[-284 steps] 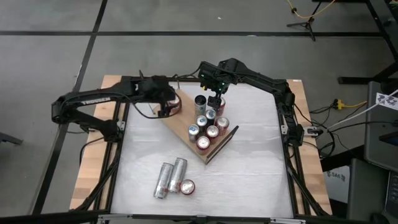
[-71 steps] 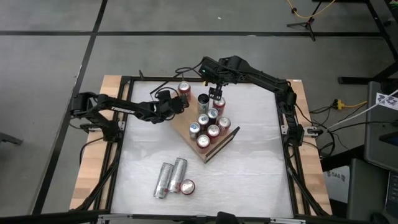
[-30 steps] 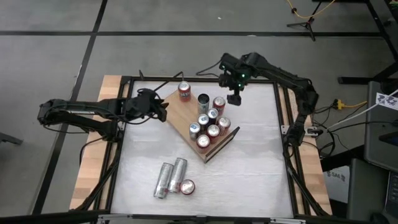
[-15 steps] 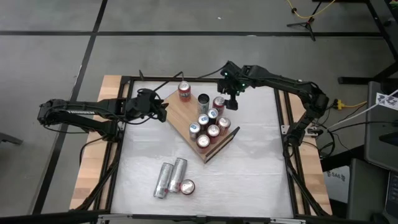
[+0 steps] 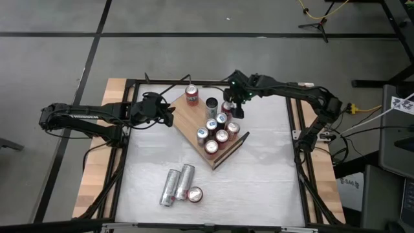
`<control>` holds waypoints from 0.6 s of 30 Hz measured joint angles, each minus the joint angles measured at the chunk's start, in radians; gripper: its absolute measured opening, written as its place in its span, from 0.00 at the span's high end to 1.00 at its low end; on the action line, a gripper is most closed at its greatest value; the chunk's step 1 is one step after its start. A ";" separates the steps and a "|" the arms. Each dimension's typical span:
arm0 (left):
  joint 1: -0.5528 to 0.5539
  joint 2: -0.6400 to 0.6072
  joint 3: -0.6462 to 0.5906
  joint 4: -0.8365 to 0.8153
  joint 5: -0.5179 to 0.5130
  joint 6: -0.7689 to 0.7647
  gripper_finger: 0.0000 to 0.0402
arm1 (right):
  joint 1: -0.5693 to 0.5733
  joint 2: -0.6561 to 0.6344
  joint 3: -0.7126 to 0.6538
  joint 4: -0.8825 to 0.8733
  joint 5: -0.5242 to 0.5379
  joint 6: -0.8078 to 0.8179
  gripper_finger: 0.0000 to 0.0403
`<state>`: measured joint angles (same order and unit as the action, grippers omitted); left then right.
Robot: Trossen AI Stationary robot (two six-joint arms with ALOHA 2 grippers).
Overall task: Place canned beverage on shelf
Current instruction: Put the top red soda can on the shelf aligned with the other red soda can
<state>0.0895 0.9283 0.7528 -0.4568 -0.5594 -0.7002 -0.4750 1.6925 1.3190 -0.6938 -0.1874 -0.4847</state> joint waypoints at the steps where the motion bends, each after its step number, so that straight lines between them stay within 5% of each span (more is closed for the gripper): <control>1: 0.000 0.000 0.000 0.000 0.000 0.000 0.63 | 0.000 0.000 -0.008 0.000 0.003 0.000 0.14; 18: 0.000 0.001 0.000 0.000 -0.001 -0.003 0.63 | -0.001 0.047 -0.066 0.090 -0.007 0.006 0.14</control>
<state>0.0891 0.9291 0.7528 -0.4564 -0.5602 -0.7036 -0.4759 1.7397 1.2526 -0.6042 -0.1944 -0.4789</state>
